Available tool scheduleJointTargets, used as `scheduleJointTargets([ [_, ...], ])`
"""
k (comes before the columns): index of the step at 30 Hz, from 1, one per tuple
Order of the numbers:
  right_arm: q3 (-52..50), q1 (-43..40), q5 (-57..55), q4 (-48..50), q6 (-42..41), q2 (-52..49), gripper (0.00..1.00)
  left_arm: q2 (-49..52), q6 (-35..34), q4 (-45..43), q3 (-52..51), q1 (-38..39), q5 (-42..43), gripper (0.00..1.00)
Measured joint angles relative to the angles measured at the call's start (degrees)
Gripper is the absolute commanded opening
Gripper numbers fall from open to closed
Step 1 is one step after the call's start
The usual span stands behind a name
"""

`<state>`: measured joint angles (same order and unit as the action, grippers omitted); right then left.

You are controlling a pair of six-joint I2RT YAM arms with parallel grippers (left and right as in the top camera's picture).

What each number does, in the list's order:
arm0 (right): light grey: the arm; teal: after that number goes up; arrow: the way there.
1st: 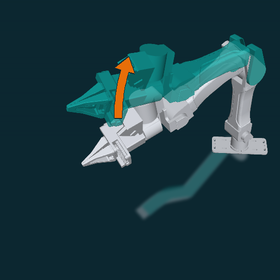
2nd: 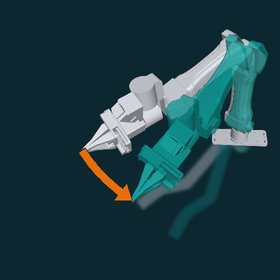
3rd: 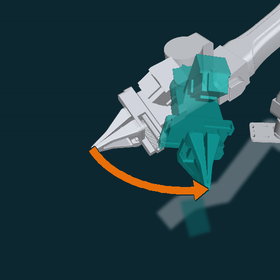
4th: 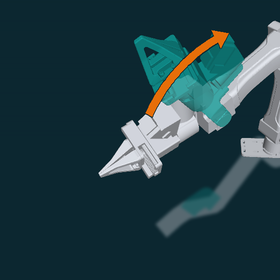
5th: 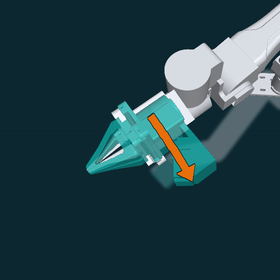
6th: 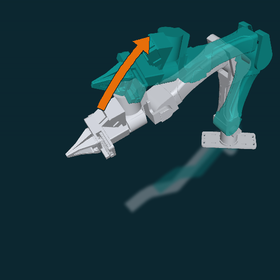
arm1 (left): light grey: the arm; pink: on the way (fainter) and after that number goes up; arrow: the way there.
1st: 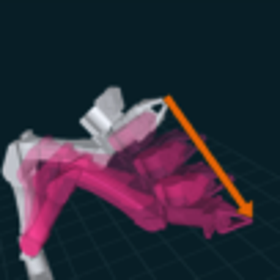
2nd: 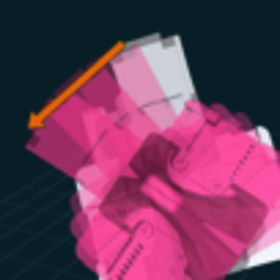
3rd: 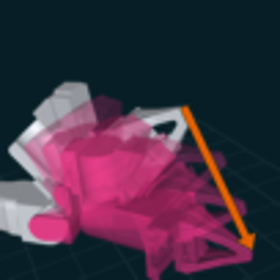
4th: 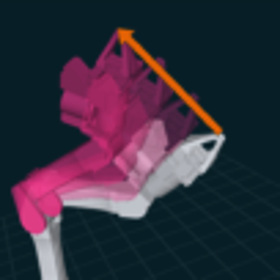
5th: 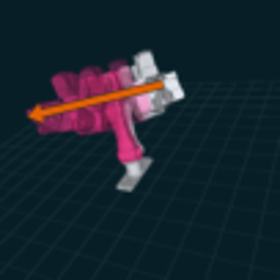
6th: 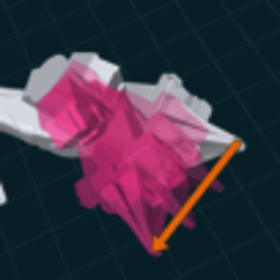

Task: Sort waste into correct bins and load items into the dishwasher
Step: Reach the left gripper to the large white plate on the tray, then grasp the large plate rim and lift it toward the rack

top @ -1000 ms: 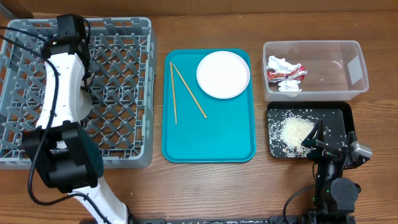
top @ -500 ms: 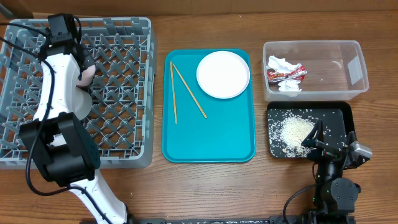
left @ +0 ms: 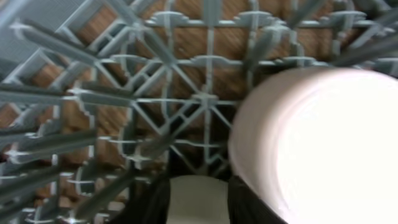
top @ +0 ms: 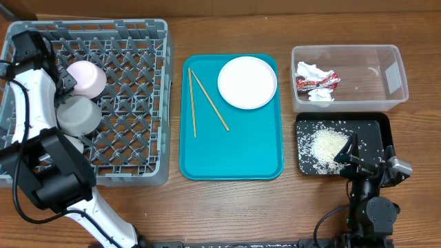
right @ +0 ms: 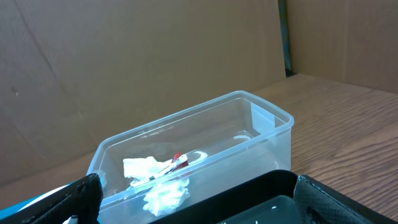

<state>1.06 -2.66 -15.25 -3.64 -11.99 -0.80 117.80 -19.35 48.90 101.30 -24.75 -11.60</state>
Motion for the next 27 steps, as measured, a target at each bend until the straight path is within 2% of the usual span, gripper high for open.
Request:
scheduleJointTargets([
  [3, 0.00, 0.00, 0.02, 0.00, 0.02, 0.00, 1.00, -0.26, 0.31, 1.99, 4.31, 0.90, 2.93, 0.45],
  [5, 0.00, 0.00, 0.00, 0.04, 0.04, 0.00, 1.00, -2.08, 1.14, 4.24, 8.24, 2.71, 5.66, 0.52],
  [7, 0.00, 0.00, 0.00, 0.02, 0.02, 0.00, 1.00, -6.01, 3.19, 7.15, 10.99, 6.08, 8.22, 0.79],
  [8, 0.00, 0.00, 0.00, 0.04, 0.00, 0.00, 1.00, -8.37, 4.52, 8.66, 12.04, 8.70, 9.81, 0.81],
  [10, 0.00, 0.02, -0.02, 0.02, 0.04, 0.00, 1.00, -11.56, 6.86, 13.22, 13.00, 14.71, 12.81, 0.68],
  [14, 0.00, 0.02, 0.00, 0.04, 0.04, 0.00, 1.00, -12.39, 8.44, 19.23, 13.33, 27.69, 16.15, 0.64],
  [18, 0.00, 0.00, -0.02, 0.07, 0.00, 0.00, 1.00, -9.07, 5.57, 19.23, 12.22, 38.16, 17.42, 0.64],
  [22, 0.00, 0.00, 0.00, 0.04, 0.02, 0.00, 1.00, -3.37, 2.34, 15.82, 11.65, 46.77, 15.89, 0.71],
  [25, 0.00, 0.00, 0.00, 0.02, 0.02, 0.00, 1.00, -0.15, 2.03, 13.64, 11.54, 51.25, 14.78, 0.73],
  [27, 0.00, 0.02, 0.02, 0.04, 0.02, 0.00, 1.00, 1.68, 4.35, 11.85, 11.54, 53.79, 14.36, 0.73],
])
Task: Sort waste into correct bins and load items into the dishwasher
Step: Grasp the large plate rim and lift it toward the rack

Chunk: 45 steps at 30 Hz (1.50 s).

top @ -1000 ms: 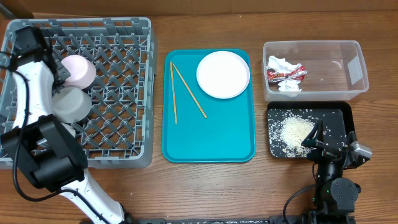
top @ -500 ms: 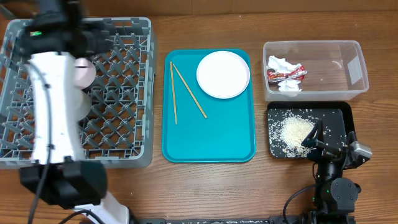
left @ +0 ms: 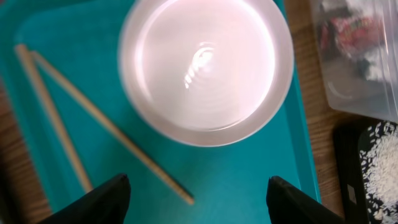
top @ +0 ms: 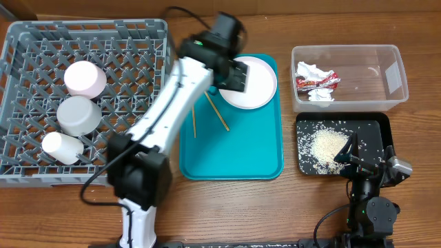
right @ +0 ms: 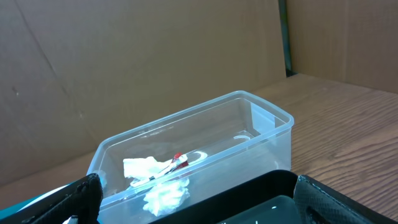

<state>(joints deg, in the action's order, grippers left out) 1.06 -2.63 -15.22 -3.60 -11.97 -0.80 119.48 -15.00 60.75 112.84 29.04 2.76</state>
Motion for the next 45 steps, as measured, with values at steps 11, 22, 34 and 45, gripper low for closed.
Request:
scheduleJointTargets([
  [11, 0.00, 0.00, -0.02, -0.04, -0.02, 0.00, 1.00, 13.05, 30.40, -4.83, 0.00, 10.69, -8.37, 0.65],
  [22, 0.00, -0.02, -0.02, 0.00, 0.00, 0.00, 1.00, 15.87, 36.50, -4.70, -0.07, 9.70, -7.30, 0.04],
  [34, 0.00, 0.00, -0.02, 0.00, 0.02, 0.00, 1.00, 15.82, 28.72, 2.86, 5.27, 9.70, -7.28, 0.04],
  [45, 0.00, -0.02, 0.00, -0.02, 0.02, 0.00, 1.00, 4.46, 10.16, 7.28, 14.12, 7.52, -5.79, 0.04],
])
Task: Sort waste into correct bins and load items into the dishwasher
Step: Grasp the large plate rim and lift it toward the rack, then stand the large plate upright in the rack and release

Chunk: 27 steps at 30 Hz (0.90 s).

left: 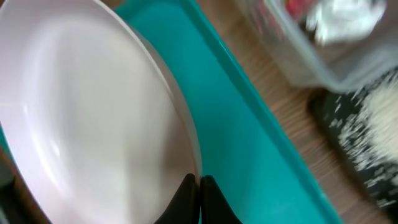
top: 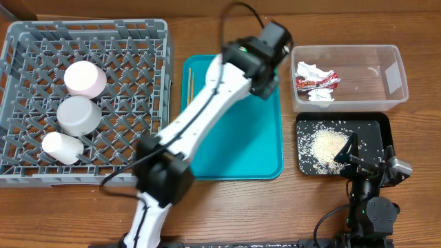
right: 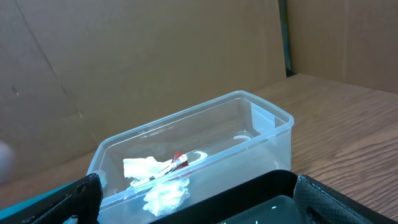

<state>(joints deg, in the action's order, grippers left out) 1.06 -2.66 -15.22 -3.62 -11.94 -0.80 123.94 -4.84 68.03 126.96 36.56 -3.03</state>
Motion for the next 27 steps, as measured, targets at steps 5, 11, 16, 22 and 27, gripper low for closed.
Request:
scheduleJointTargets([
  [5, 0.00, 0.00, 0.00, 0.00, -0.02, 0.00, 1.00, -10.95, -13.00, 3.82, 0.90, -9.90, 1.09, 0.04],
  [11, 0.00, 0.00, 0.00, 0.00, -0.02, 0.00, 1.00, -14.51, -17.57, 11.28, 1.36, -26.82, 11.30, 0.04],
  [16, 0.00, 0.00, -0.02, 0.00, -0.02, 0.00, 1.00, -14.47, -14.73, 15.06, 1.29, -37.48, 18.88, 0.04],
  [22, 0.00, 0.00, -0.02, -0.02, -0.02, 0.00, 1.00, -14.47, 4.31, 23.41, 1.25, -46.64, 37.88, 0.04],
  [27, 0.00, 0.00, -0.02, -0.02, -0.02, 0.00, 1.00, -14.47, 15.96, 26.01, 1.25, -53.51, 49.42, 0.04],
])
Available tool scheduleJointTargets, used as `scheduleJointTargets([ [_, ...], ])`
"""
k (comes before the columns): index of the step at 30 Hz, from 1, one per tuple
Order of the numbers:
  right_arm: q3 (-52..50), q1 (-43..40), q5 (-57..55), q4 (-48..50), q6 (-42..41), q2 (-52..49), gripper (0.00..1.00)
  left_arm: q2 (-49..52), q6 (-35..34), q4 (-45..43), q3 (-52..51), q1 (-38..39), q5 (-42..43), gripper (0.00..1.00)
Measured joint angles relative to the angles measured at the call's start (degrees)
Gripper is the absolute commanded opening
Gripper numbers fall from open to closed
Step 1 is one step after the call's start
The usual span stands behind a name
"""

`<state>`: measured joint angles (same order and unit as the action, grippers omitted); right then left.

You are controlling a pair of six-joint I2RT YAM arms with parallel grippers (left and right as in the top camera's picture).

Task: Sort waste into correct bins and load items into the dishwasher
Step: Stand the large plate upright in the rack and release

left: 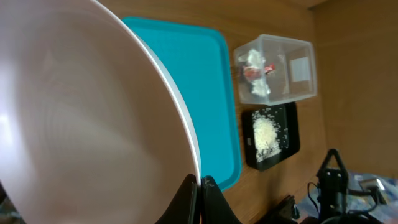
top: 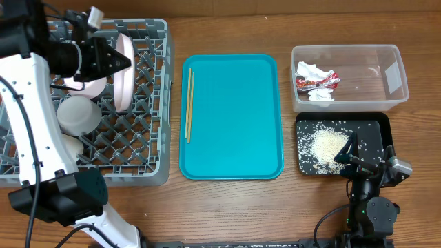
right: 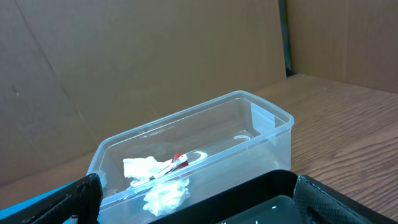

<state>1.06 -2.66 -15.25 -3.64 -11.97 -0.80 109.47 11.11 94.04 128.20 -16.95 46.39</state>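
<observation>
My left gripper is shut on the rim of a white plate, which it holds on edge over the far part of the grey dish rack. In the left wrist view the plate fills the left side, with the left gripper pinched on its edge. Whether the plate touches the rack's pegs cannot be told. Two chopsticks lie side by side on the left of the teal tray. My right gripper rests open over the black bin.
A pink cup, a grey cup and a white cup stand in the rack's left half. The clear bin holds crumpled wrappers. Rice lies in the black bin. The right wrist view shows the clear bin.
The left gripper was shut on the plate's rim at the tray's far right; now it holds the plate on edge over the dish rack. The tray holds only the chopsticks. The right arm is unmoved.
The left gripper was first down in the rack beside the pink cup. Then it hung open above the plate on the tray. Then it was shut on the plate's rim. Now the plate is over the rack, and the once-angled chopsticks lie parallel.
</observation>
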Motion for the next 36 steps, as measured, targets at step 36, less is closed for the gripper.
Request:
scheduleJointTargets([
  [36, 0.00, 0.02, 0.00, 0.02, 0.00, 0.00, 1.00, 0.04, 6.97, -3.32, 0.00, -2.21, 1.16, 0.04],
])
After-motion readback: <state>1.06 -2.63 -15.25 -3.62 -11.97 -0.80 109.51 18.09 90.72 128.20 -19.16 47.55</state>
